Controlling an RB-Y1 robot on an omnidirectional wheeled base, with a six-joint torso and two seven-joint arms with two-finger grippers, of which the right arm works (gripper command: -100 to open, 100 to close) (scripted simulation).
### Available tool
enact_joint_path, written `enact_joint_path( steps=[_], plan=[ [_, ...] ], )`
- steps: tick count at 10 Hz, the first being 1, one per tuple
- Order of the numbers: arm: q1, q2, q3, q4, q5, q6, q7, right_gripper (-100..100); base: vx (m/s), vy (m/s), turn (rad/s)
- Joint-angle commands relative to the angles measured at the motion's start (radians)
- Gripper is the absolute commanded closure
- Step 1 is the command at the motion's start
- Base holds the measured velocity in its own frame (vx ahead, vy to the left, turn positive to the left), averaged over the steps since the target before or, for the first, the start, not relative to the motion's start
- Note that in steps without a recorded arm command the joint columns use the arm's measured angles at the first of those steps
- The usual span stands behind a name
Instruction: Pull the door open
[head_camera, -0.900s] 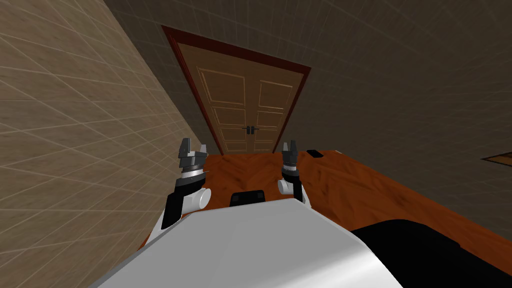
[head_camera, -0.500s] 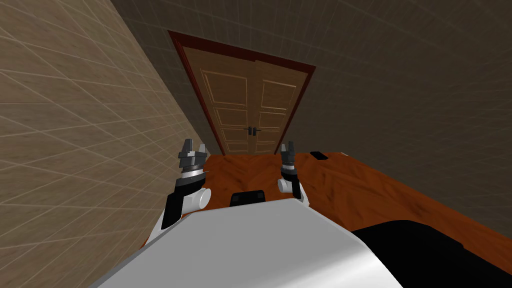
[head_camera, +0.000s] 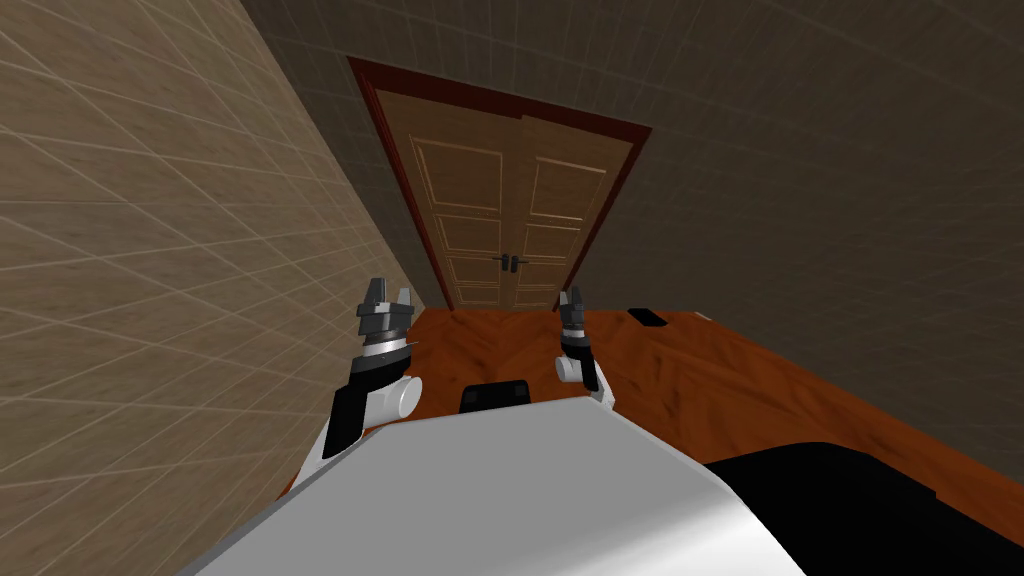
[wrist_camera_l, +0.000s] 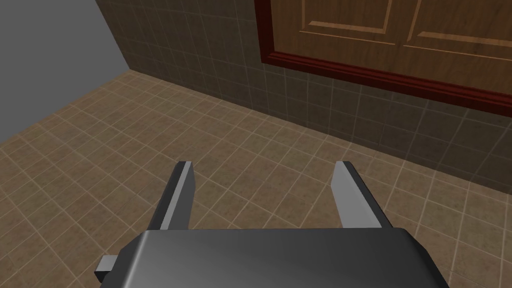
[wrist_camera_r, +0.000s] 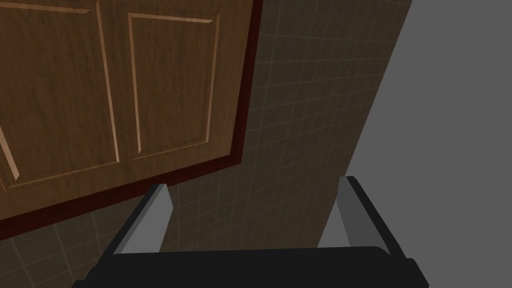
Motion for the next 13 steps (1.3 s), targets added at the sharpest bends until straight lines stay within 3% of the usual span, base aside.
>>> enact_joint_path(
  steps=[1, 4, 5, 13],
  plan=[
    [-0.017, -0.01, -0.006, 0.042, -0.006, 0.001, -0.006, -100, 0.082, 0.011, 0.096],
    [-0.052, -0.036, -0.025, 0.121, -0.021, 0.001, -0.022, -100, 0.092, 0.007, 0.103],
    [-0.052, -0.036, -0.025, 0.127, -0.021, 0.001, -0.022, -100, 0.063, 0.006, 0.029],
    [-0.164, -0.118, -0.085, 0.393, -0.068, 0.003, -0.071, -100, 0.09, 0.007, 0.115]
  ],
)
